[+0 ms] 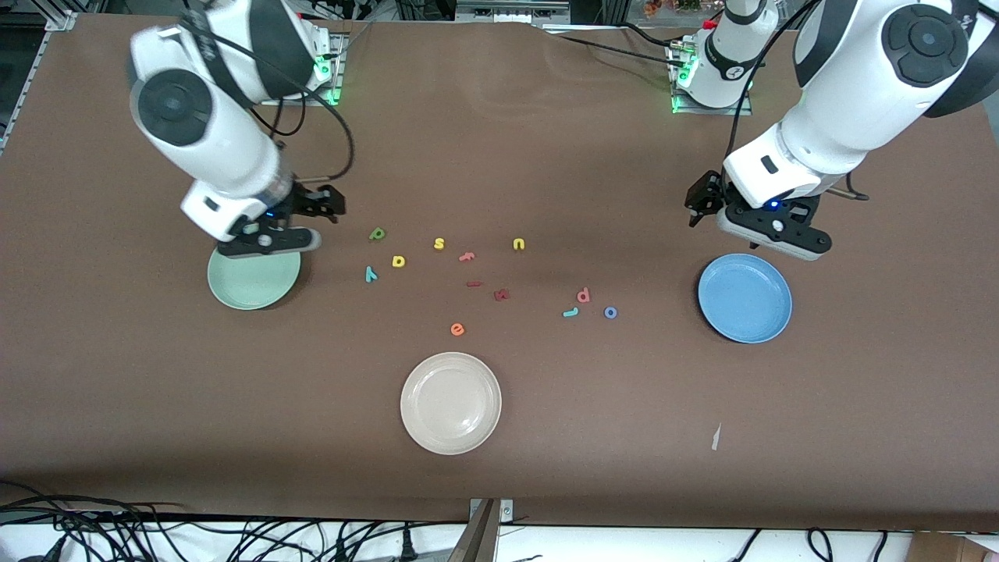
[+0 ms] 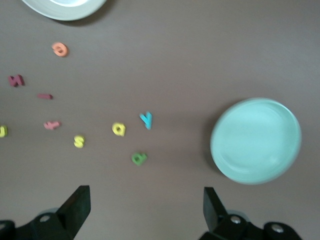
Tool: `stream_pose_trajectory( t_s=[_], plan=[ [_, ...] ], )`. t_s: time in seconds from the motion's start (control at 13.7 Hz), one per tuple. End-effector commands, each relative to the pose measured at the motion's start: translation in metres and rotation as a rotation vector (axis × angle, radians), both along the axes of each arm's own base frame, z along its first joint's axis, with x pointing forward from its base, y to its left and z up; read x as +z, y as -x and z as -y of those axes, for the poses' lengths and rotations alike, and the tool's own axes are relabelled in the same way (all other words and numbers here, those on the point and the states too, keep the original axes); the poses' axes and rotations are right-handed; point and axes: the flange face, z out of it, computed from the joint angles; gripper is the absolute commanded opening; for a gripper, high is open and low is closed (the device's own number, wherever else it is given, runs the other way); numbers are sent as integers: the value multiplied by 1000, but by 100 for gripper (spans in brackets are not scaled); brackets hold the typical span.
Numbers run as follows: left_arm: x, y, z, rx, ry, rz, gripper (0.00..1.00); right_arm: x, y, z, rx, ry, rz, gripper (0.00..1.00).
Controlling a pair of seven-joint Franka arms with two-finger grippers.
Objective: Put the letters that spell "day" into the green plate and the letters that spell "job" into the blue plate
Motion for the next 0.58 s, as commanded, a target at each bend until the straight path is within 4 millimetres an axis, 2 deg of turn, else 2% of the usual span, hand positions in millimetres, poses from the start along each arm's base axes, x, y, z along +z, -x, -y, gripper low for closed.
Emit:
stream_pose_trajectory(
  t_s=[0.0, 0.15, 0.36, 0.51],
  plan=[
    [-30, 8, 9, 6, 39, 36, 100, -59, 27, 1, 15, -37, 102, 100],
    [-47, 9, 11, 8, 40, 43, 100, -109, 39, 6, 19, -67, 160, 100],
    [-56, 12, 19, -14, 34, 22, 100, -154, 38, 12, 38, -36, 134, 99],
    [-83, 14, 26, -33, 22, -23, 100, -188, 38, 11, 43, 2, 112, 88]
  ],
)
